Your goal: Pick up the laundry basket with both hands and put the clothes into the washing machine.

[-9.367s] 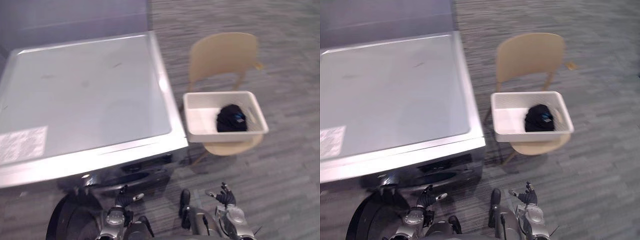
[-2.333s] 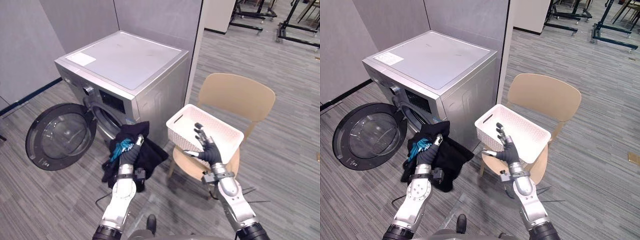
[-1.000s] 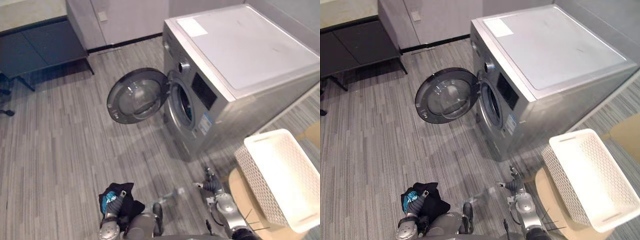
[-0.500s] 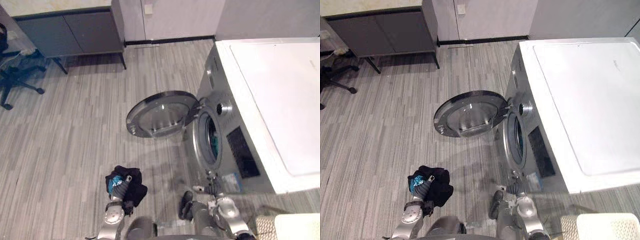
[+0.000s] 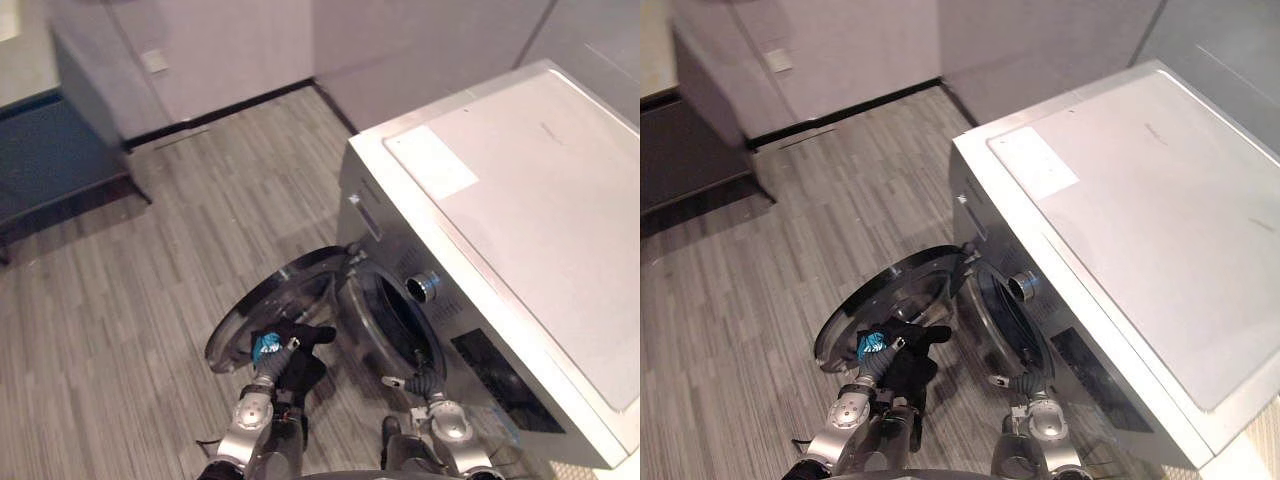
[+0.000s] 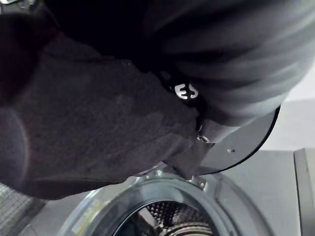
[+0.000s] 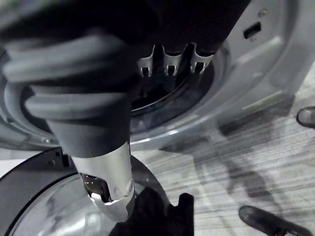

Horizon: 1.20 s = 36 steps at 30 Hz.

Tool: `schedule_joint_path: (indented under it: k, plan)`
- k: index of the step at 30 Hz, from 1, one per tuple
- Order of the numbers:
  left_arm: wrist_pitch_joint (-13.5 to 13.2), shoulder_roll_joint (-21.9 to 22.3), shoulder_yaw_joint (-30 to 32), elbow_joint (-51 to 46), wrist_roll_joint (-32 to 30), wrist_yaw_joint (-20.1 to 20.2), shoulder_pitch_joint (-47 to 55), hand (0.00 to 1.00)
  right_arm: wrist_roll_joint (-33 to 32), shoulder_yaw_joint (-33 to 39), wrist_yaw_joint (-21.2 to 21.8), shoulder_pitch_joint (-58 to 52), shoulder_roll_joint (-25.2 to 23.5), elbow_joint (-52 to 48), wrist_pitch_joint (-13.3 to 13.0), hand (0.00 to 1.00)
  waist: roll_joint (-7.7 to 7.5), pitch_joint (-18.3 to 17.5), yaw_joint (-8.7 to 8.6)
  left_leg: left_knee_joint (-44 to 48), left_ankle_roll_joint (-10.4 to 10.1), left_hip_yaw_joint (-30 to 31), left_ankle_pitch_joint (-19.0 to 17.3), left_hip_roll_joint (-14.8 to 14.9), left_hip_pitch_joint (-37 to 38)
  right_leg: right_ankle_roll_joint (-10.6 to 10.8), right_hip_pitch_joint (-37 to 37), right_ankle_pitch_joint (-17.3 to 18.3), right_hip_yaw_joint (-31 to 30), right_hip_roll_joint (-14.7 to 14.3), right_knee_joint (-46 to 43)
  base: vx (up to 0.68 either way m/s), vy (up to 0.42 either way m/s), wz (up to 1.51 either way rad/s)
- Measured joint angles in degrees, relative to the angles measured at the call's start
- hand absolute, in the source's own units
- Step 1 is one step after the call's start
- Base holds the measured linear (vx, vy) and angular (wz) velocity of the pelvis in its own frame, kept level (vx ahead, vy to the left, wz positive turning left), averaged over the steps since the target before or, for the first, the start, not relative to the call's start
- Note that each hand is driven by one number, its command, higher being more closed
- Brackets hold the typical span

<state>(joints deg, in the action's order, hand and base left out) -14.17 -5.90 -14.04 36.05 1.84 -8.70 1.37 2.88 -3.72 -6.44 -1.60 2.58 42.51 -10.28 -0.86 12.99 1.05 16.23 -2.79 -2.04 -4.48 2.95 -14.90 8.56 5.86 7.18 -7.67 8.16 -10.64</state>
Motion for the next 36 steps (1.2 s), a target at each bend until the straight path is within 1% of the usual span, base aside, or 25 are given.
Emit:
schedule_joint_path:
  k: [2, 3, 4, 5, 7, 8, 10, 12, 13, 14, 15, 16, 17, 18, 19, 20, 22, 23, 26, 27, 28, 29, 30, 33, 36]
  plan:
    - [0.0, -0.4, 0.4, -0.2, -0.2, -0.1, -0.2, 1.00, 0.0, -1.4, 0.0, 1.0, 0.1, 0.4, 0.0, 0.00, 0.02, 0.0, -0.04, -0.6, 0.6, -3.5, -0.3, 0.8, 0.3, 0.4, 1.7, -2.4, 0.8, 0.3, 0.7, 0.05, 0.170, -1.45]
    - [0.0, -0.9, 0.8, -0.8, -0.2, -0.1, -0.3, 1.00, 0.0, -2.1, 0.0, 2.3, -0.1, 1.5, 0.1, 0.00, 0.09, 0.0, -0.31, -2.1, 1.4, -7.5, 0.2, 2.1, 0.8, -0.9, 3.5, -4.7, 7.4, 0.7, 1.0, 0.00, 0.101, -1.46]
    - [0.1, -1.2, 0.8, -1.4, -0.2, -0.1, -0.3, 1.00, 0.1, -2.4, -0.1, 2.4, 0.0, 1.7, 0.2, 0.00, 0.05, 0.0, -0.22, -3.2, 1.9, -10.2, 0.5, 2.5, 1.7, -2.1, 4.3, -4.9, 15.5, 1.8, 0.1, 0.00, 0.083, -1.52]
    - [0.2, -1.2, 0.9, -2.3, -0.2, -0.1, -0.3, 1.00, 0.2, -2.5, -0.1, 2.3, 0.4, 1.9, 0.5, 0.00, 0.10, 0.0, -0.23, -4.5, 2.1, -12.6, 0.6, 2.7, 3.1, -3.8, 4.7, -3.7, 23.3, 3.3, -2.0, 0.00, 0.041, -1.03]
    - [0.2, -1.2, 1.2, -2.9, -0.3, 0.0, 0.0, 1.00, 0.7, -2.6, -0.1, 1.9, 0.4, 2.9, 0.6, 0.00, 0.23, 0.1, -0.32, -6.0, 2.1, -15.9, 0.6, 3.1, 6.4, -5.0, 4.3, -2.5, 28.1, 4.4, -4.8, 0.00, -0.022, -0.98]
    - [0.2, -1.2, 1.2, -3.5, -0.4, 0.0, 0.2, 1.00, 1.0, -2.8, 0.0, 0.9, 0.7, 2.9, 0.6, 0.00, 0.38, 0.1, -0.63, -6.6, 1.9, -16.9, 0.6, 3.0, 8.1, -4.2, 3.6, -2.6, 27.3, 3.9, -4.5, -0.02, -0.052, -0.74]
    - [0.2, -1.2, 1.2, -4.2, -0.4, 0.1, 0.4, 1.00, 1.2, -2.8, 0.0, 0.3, 1.2, 2.9, 0.6, 0.00, 0.67, 0.1, -0.75, -6.9, 1.5, -17.0, 0.3, 3.4, 8.8, -4.2, 3.4, -2.5, 26.7, 3.0, -3.6, -0.01, -0.057, -0.34]
    - [0.1, -0.5, 1.3, -4.9, -1.5, 1.2, 0.5, 1.00, 1.1, -2.8, 0.0, -0.8, 2.6, 2.9, 0.6, 0.00, 1.45, 0.3, -0.66, -4.2, -2.1, -18.8, -2.1, 6.7, 8.4, -4.8, 4.0, -1.7, 24.7, 0.6, -2.7, 0.00, -0.155, -0.54]
    - [0.1, -0.2, 1.4, -4.9, -1.6, 1.3, 0.8, 1.00, 1.0, -2.8, -0.1, -0.8, 2.9, 2.9, 0.6, 0.00, 1.60, 0.4, -0.51, -2.4, -3.0, -19.2, -2.8, 7.4, 7.9, -5.0, 4.2, -1.6, 24.2, 0.3, -2.7, 0.02, -0.179, -0.76]
    - [0.3, 0.8, 2.5, -4.8, -1.6, 1.2, 1.2, 1.00, 0.3, -2.8, -0.7, -0.4, 3.9, 3.0, 0.6, 0.00, 1.85, 1.5, -0.46, 5.9, -3.9, -16.5, -3.2, 9.1, 4.9, -5.3, 4.5, -1.5, 22.1, -0.5, -3.0, 0.03, -0.134, -0.66]
    - [0.3, 1.2, 2.7, -4.8, -1.5, 1.1, 1.4, 1.00, -0.1, -2.7, -1.1, -0.4, 4.4, 3.1, 0.6, 0.00, 2.01, 1.7, -0.59, 9.2, -4.1, -14.1, -3.1, 9.3, 3.6, -5.6, 4.4, -1.7, 21.2, -0.8, -3.2, 0.08, -0.106, -0.90]
    - [0.3, 2.0, 3.0, -4.8, -1.4, 1.0, 1.8, 1.00, -0.1, -2.5, -1.3, -0.2, 5.0, 3.0, 0.6, 0.00, 2.76, 2.1, -0.60, 15.4, -4.3, -9.4, -2.8, 9.2, 1.5, -5.7, 4.6, -2.6, 19.2, -1.2, -3.9, 0.07, -0.032, -0.68]
    - [0.3, 2.1, 3.1, -4.8, -1.3, 1.0, 1.8, 1.00, -0.2, -2.0, -1.5, 0.0, 5.3, 3.1, 0.6, 0.00, 2.86, 2.4, -0.46, 16.1, -4.5, -8.1, -3.8, 8.9, 0.7, -5.7, 4.7, -2.6, 18.2, -1.2, -4.3, 0.08, 0.046, -1.03]
    - [0.2, 2.4, 3.2, -5.0, -1.3, 0.9, 1.8, 1.00, -0.5, -0.7, -2.2, 0.2, 5.8, 2.8, 0.6, 0.00, 2.84, 2.5, -0.52, 12.7, -3.9, -4.3, -4.4, 7.8, 1.2, -5.6, 6.7, -2.6, 15.5, -1.4, -6.0, 0.04, 0.084, -0.92]
    - [0.1, 2.3, 3.2, -5.0, -1.2, 0.8, 1.3, 1.00, -0.7, -0.3, -2.4, 0.6, 5.9, 2.6, 0.5, 0.00, 3.91, 2.3, -0.55, 11.0, -4.0, -3.7, -4.7, 7.6, 2.2, -5.4, 8.2, -2.5, 14.3, -1.9, -7.1, 0.03, 0.111, -1.10]
    - [0.1, 2.2, 3.4, -5.0, -0.1, 0.5, 0.0, 1.00, -1.3, 0.0, -2.9, 1.4, 6.2, 2.6, 0.5, 0.00, 3.41, 2.8, -1.05, 9.3, -4.5, -3.8, -5.4, 6.9, 2.2, -5.2, 11.6, -2.5, 12.6, -1.9, -9.4, 0.00, 0.067, -0.65]
    - [0.2, 1.1, 3.5, -5.1, 0.5, -0.4, -2.9, 1.00, -1.4, -0.1, -3.4, 2.5, 5.7, 2.4, 0.5, 0.00, 2.25, 5.4, -2.31, 10.0, -4.5, -4.5, -5.4, 6.1, 1.3, -5.1, 14.1, -2.4, 12.1, -1.0, -12.3, -0.06, 0.046, -0.27]
    - [0.2, 1.0, 3.4, -5.8, 1.6, -0.8, -5.2, 1.00, -2.0, 0.3, -3.4, 3.0, 5.6, 1.1, 0.5, 0.00, 2.15, 8.0, -3.17, 12.0, -4.2, -4.9, -6.8, 6.0, 0.7, -5.1, 15.7, -2.4, 12.0, -0.5, -15.3, -0.15, 0.102, -0.17]
    - [-0.2, 0.8, 2.7, -9.8, 3.1, -3.1, -9.3, 1.00, -4.0, 2.9, -4.8, 5.3, 5.8, -3.2, 0.3, 0.00, 1.37, 11.4, -3.51, 22.1, -2.7, -6.1, -10.1, 5.4, -6.9, -4.6, 25.0, -1.2, 10.5, 1.2, -25.9, -0.20, 0.077, -0.22]
    - [-0.2, 1.1, 2.4, -10.2, 3.2, -3.7, -11.2, 1.00, -4.7, 3.5, -5.4, 6.1, 5.8, -3.3, 0.1, 0.00, 1.34, 11.9, -3.74, 25.1, -2.3, -6.0, -12.3, 5.2, -9.5, -4.3, 27.4, 0.8, 10.3, 1.5, -28.3, -0.25, 0.041, -0.05]
    - [-0.4, 1.8, 2.4, -11.4, 3.4, -4.2, -12.5, 1.00, -5.6, 3.7, -6.0, 7.0, 5.9, -3.4, 0.1, 0.00, 1.63, 12.4, -3.91, 28.3, -1.7, -5.8, -16.1, 5.7, -11.9, -3.9, 30.2, 2.9, 10.2, 1.8, -31.5, -0.20, 0.037, -0.07]
    - [-0.6, 2.4, 2.4, -11.7, 3.6, -4.3, -13.5, 1.00, -6.0, 3.7, -6.1, 7.4, 5.8, -3.7, 0.1, 0.00, 1.72, 12.8, -3.96, 30.2, -1.1, -5.7, -18.2, 6.3, -13.1, -3.9, 31.9, 3.6, 10.1, 2.1, -33.7, -0.25, 0.047, -0.01]
    - [-0.9, 2.6, 2.5, -12.1, 4.4, -5.2, -16.5, 1.00, -7.6, 3.7, -6.5, 7.8, 5.4, -5.8, 0.1, 0.00, 1.40, 14.3, -3.88, 36.3, -0.6, -5.5, -21.0, 7.0, -17.1, -3.5, 35.6, 5.7, 9.9, 2.7, -39.0, -0.29, 0.031, 0.08]
    - [-0.9, 4.3, 3.4, -15.8, 5.3, -6.7, -18.8, 1.00, -10.9, 3.8, -7.8, 9.0, 4.5, -12.1, -0.5, 0.00, 1.11, 16.2, -3.78, 46.1, 0.0, -4.5, -24.3, 8.4, -26.4, -3.7, 44.0, 7.3, 9.5, 3.0, -46.4, -0.28, 0.034, -0.01]
    - [-1.0, 4.8, 4.9, -19.3, 6.6, -8.5, -21.0, 1.00, -14.0, 3.8, -8.5, 10.6, 2.9, -17.7, -1.2, 0.00, 1.01, 17.4, -3.31, 53.1, -0.2, -3.7, -25.7, 10.4, -34.7, -4.1, 51.8, 7.5, 9.8, 2.9, -51.7, -0.21, 0.000, -0.10]
